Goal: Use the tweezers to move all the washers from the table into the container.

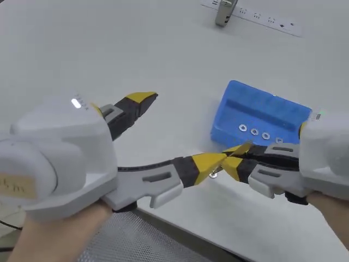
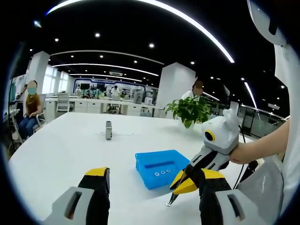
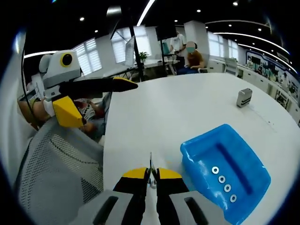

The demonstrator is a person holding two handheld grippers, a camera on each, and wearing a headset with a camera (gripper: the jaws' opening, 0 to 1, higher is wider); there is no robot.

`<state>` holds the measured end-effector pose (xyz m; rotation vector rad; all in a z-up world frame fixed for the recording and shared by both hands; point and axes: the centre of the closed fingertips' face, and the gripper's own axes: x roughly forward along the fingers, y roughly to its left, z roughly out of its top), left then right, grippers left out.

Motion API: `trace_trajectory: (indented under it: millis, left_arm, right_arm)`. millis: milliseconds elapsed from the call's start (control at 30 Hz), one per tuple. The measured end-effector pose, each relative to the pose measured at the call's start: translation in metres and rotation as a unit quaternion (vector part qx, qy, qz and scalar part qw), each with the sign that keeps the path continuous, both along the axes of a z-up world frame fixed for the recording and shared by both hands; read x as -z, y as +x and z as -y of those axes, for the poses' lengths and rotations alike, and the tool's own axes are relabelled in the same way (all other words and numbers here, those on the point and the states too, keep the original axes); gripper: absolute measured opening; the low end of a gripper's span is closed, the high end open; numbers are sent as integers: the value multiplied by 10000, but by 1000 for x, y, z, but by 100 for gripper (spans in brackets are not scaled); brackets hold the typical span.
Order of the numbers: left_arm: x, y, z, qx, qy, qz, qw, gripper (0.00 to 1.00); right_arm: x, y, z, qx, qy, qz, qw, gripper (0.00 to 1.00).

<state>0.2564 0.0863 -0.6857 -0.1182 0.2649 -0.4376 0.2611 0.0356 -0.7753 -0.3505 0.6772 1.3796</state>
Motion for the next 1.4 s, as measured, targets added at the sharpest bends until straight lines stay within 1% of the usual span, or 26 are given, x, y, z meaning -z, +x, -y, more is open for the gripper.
trace_trajectory:
  millis: [100,133,167,200,333,433,467,500,533,600,667,700,767,833,900,933,1033,1133,1200,1233,1267,1333,1400]
  left_arm:
    - [0,0,0,8,-3,5,10000,79]
    - [0,0,0,8,-2,3,10000,79]
    - [0,0,0,9,1,2,10000,79]
    - [0,0,0,10,3,1,10000,79]
    - [-1,0,1,22,9,11,10000,79]
    - [-1,0,1,33,1,28,10000,79]
    - [-1,0,1,35,4,32,10000,79]
    - [-1,0,1,39,5,25,10000,79]
    - [-1,0,2,43,2,27,10000,79]
    - [-2,0,2,43,4,40,10000,79]
    - [-2,0,1,28,26,55,10000,79]
    - [-3,0,1,21,35,68,10000,79]
    - [-3,-1,1,22,40,81,10000,79]
    - [-4,-1,1,23,42,110,9999,79]
    - [-6,-1,1,21,1,145,9999,79]
    - [-6,-1,0,-6,-39,141,9999,78]
    - [-7,-1,-2,-52,-65,155,9998,77]
    - [-6,-1,-3,-81,-84,133,9998,76]
    - [-6,-1,-4,-98,-75,124,9998,76]
    - [-6,-1,-4,-105,-78,122,9998,76]
    - [-6,-1,-4,-109,-80,123,9998,76]
    - [-6,-1,-4,-103,-92,123,9998,76]
    - [-6,-1,-4,-85,-93,123,9998,76]
  right_arm:
    - [4,-2,1,-77,-73,28,9999,3]
    - [2,-3,-1,-78,-12,4,10000,3]
    - [2,-4,-1,-95,-26,3,10000,3]
    - [3,-4,-1,-152,-37,86,9998,3]
    - [4,-7,-1,-326,-131,230,9991,3]
    - [4,-12,-2,-620,-166,473,9968,3]
    - [5,-15,-3,-667,-157,508,9964,3]
    - [5,-15,-4,-697,-134,611,9956,3]
    - [5,-14,-4,-686,-116,663,9954,3]
    - [4,-12,-4,-590,-28,635,9962,3]
    - [2,-6,-5,-288,222,480,9982,2]
    - [2,-3,-4,-87,356,327,9988,2]
    - [1,1,-2,255,600,-21,9979,2]
    - [2,6,1,480,666,-82,9966,2]
    - [2,6,4,585,712,-168,9956,2]
    - [2,7,6,731,736,-243,9943,2]
    - [-5,11,11,927,781,-223,9924,2]
    - [-20,14,15,1088,964,-228,9891,2]
    - [-29,19,19,1134,981,-141,9886,2]
    - [-34,23,22,1185,981,-40,9881,2]
    - [-36,24,23,1199,988,-14,9879,2]
    - [-48,30,25,1273,1048,94,9863,2]
    - [-57,34,28,1331,1035,223,9854,2]
